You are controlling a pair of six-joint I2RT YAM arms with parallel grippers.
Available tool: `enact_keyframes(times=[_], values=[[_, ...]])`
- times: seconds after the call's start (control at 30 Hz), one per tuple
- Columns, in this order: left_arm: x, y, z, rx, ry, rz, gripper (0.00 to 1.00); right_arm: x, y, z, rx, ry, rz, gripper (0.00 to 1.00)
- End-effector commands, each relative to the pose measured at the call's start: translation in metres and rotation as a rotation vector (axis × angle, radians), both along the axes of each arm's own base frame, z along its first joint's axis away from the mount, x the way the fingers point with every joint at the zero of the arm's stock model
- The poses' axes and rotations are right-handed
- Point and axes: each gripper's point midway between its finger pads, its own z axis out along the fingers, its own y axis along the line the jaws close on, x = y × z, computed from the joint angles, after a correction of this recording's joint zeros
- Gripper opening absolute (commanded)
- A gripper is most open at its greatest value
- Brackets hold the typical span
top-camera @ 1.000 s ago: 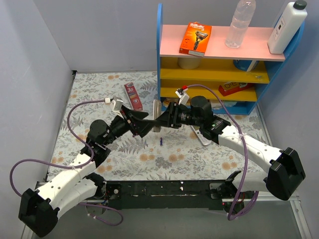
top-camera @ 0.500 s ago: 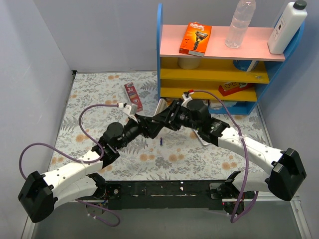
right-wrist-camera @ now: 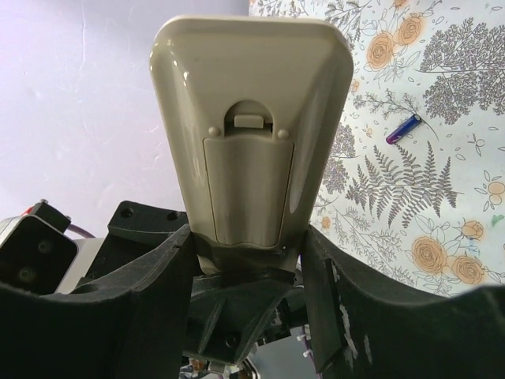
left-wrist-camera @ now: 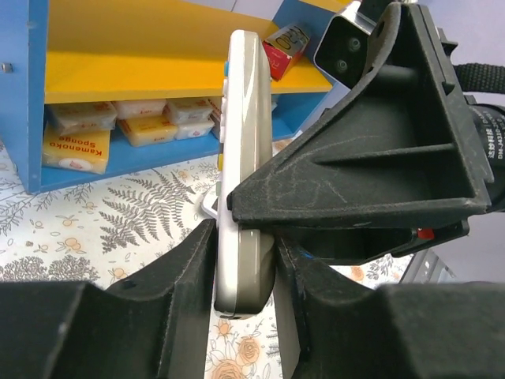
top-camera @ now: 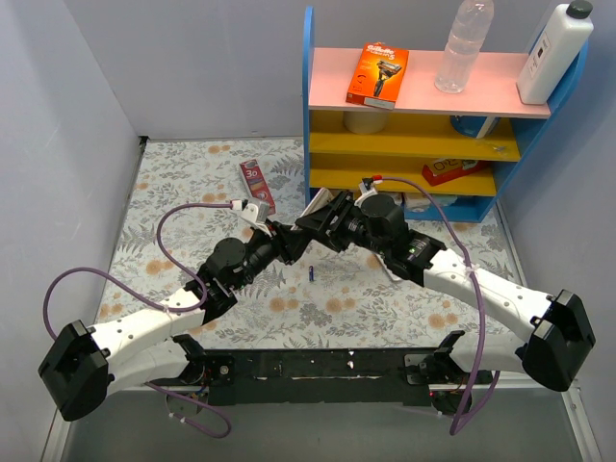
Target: Load the batteries into the remote control
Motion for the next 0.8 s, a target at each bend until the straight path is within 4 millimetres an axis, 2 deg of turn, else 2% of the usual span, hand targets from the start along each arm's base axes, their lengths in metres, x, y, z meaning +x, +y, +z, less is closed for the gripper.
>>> enact_keyframes(times=[0.0, 0.03, 0.07, 0.1, 0.17, 0.2, 0.27, 0.3, 0.33, 0.37, 0.43, 0.63, 0.7, 0.77], values=[[0.007, 0.007, 0.014, -0.027, -0.008, 0.052, 0.06, 0.001, -0.002, 0.028, 0.077, -0.058, -0.027, 0.01], [0.006, 0.007, 0.016, -0.031, -0.008, 0.05, 0.0, 0.0, -0.002, 0.029, 0.084, -0.062, -0.022, 0.05], [0.006, 0.008, 0.016, -0.03, -0.007, 0.049, 0.0, 0.001, -0.002, 0.028, 0.08, -0.071, -0.02, 0.11], [0.005, 0.007, 0.015, -0.028, 0.006, 0.045, 0.0, 0.001, -0.003, 0.029, 0.08, -0.081, -0.021, 0.24], [0.003, 0.009, 0.015, -0.03, 0.018, 0.046, 0.0, 0.002, -0.007, 0.033, 0.067, -0.112, -0.035, 0.4], [0.002, 0.01, 0.01, -0.018, 0.034, 0.046, 0.0, 0.002, -0.01, 0.033, 0.045, -0.145, -0.029, 0.53], [-0.001, 0.012, 0.009, -0.013, 0.046, 0.043, 0.0, 0.005, -0.019, 0.037, 0.014, -0.184, -0.063, 0.64], [-0.002, 0.013, 0.007, -0.006, 0.057, 0.045, 0.0, 0.006, -0.023, 0.037, -0.015, -0.217, -0.067, 0.74], [-0.005, 0.013, 0.005, -0.004, 0.062, 0.031, 0.0, 0.009, -0.03, 0.041, -0.029, -0.247, -0.093, 0.79], [-0.007, 0.015, 0.008, -0.008, 0.06, 0.028, 0.0, 0.01, -0.034, 0.044, -0.041, -0.269, -0.104, 0.82], [-0.011, 0.016, 0.001, 0.011, 0.082, 0.017, 0.0, 0.014, -0.046, 0.049, -0.085, -0.321, -0.134, 0.88], [-0.024, 0.024, -0.004, 0.005, 0.106, -0.003, 0.0, 0.018, -0.072, 0.066, -0.244, -0.545, -0.127, 0.91], [-0.026, 0.027, -0.007, -0.009, 0.117, -0.002, 0.0, 0.02, -0.079, 0.067, -0.307, -0.59, -0.127, 0.91], [-0.03, 0.028, -0.004, -0.029, 0.113, -0.011, 0.0, 0.02, -0.086, 0.058, -0.354, -0.557, -0.131, 0.92]])
